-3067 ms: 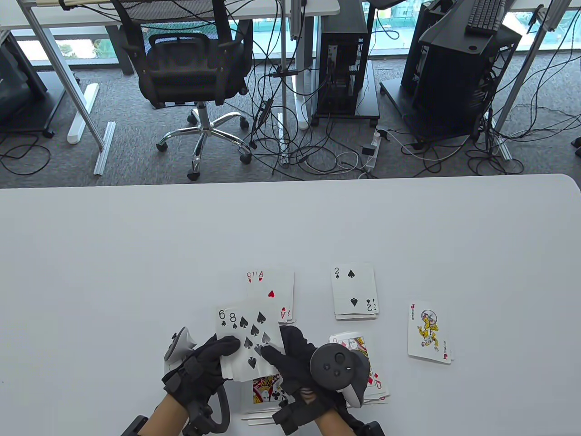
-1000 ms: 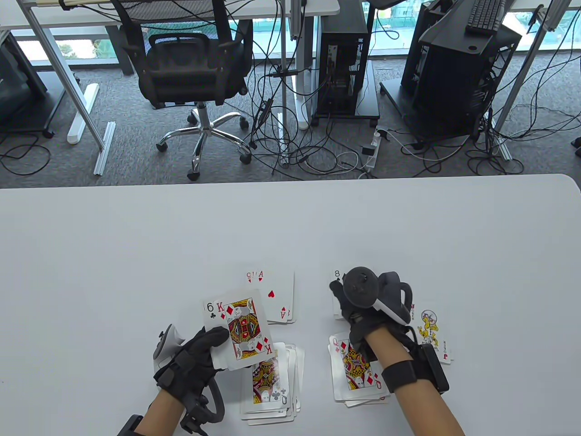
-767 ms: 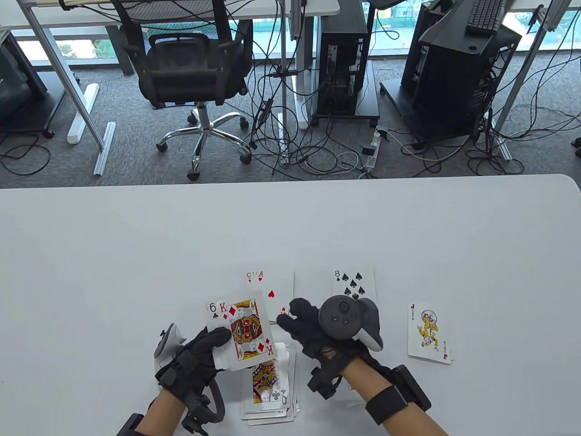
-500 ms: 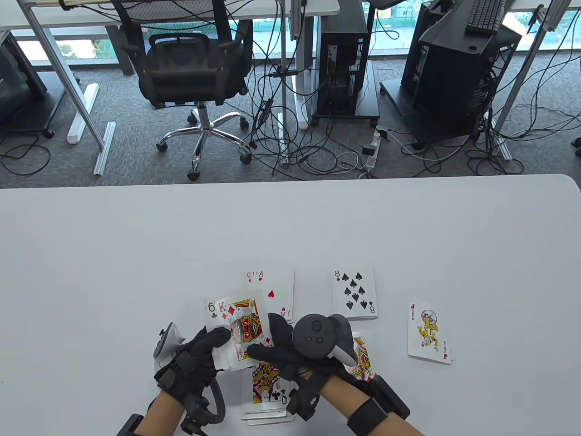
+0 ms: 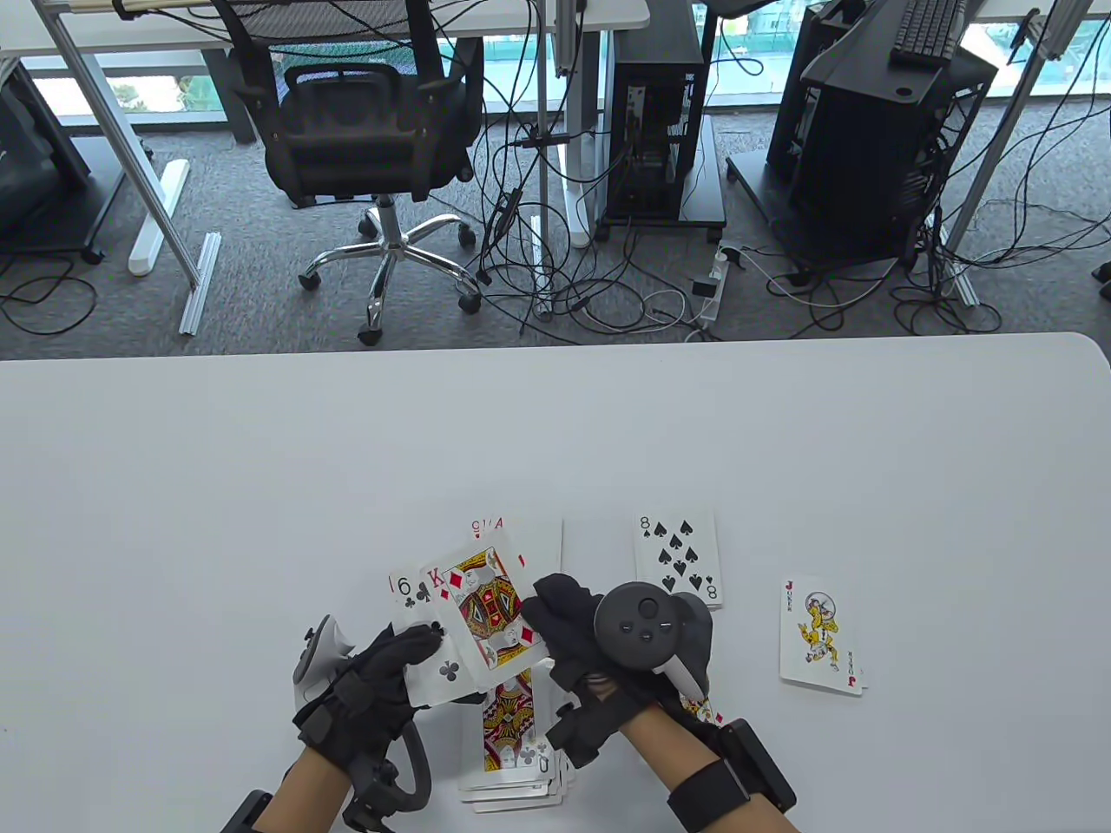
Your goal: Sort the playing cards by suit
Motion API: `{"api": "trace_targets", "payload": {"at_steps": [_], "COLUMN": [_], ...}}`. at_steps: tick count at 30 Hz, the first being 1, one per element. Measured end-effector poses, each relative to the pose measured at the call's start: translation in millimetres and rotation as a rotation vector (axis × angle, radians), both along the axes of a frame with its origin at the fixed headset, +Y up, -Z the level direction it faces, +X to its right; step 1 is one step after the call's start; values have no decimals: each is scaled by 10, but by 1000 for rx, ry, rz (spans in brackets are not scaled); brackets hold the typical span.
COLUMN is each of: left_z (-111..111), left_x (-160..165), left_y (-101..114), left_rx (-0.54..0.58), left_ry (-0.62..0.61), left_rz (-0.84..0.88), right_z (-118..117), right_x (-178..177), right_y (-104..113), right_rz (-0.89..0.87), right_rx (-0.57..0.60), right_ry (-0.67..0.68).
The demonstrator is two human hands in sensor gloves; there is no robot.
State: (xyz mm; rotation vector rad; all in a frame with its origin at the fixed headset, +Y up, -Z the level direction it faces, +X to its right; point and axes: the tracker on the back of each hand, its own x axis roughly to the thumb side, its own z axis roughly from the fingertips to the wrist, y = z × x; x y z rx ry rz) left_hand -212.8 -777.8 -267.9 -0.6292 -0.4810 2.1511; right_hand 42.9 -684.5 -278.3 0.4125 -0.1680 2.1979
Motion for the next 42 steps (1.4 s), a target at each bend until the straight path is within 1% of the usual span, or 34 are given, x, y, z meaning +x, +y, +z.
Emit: {"api": "trace_targets", "payload": {"at_steps": [4, 7, 8, 10, 14, 16, 20, 21, 22, 24, 26, 32, 34, 36, 40, 42], "left_z": [7, 2, 1, 0, 2, -1, 5, 6, 6, 6, 7, 15, 17, 16, 20, 22], "left_x": [11, 0, -3, -7, -5, -10, -20, -24, -26, -32, -32, -28, -34, -36, -35, -25], "left_y": [-12, -15, -16, -13, -7, -9, -3, -5, -8, -15, -18, -10, -11, -10, -10, -12], "left_rx": [-15, -20, -21, -21, -21, -20, -23, -28, -29, -32, -35, -40, -40, -42, -51, -56], "left_ry": [-1, 9, 12, 17, 17, 19, 29, 30, 31, 36, 37, 37, 42, 45, 44, 38], "left_rz": [9, 18, 18, 18, 35, 39, 39, 42, 45, 46, 44, 45, 40, 38, 39, 43], "right_z": [75, 173, 196, 257, 354, 400, 400, 393, 390, 375, 371, 392, 395, 389, 381, 368], "right_x": [288, 590, 666, 836, 1044, 1110, 1138, 1127, 1117, 1078, 1047, 972, 967, 970, 1000, 1000], "right_y": [45, 43, 28, -44, -224, -314, -471, -516, -540, -612, -671, -820, -856, -860, -826, -750], "right_rz": [-29, 30, 48, 128, 311, 377, 489, 545, 584, 719, 804, 963, 1006, 1027, 995, 967], "right_rx": [-7, 2, 0, -78, -251, -280, -354, -372, -372, -349, -333, -338, -352, -341, -374, -365], "right_ry": [-81, -189, -203, -246, -269, -297, -306, -301, -299, -277, -257, -222, -212, -203, -208, -212]}}
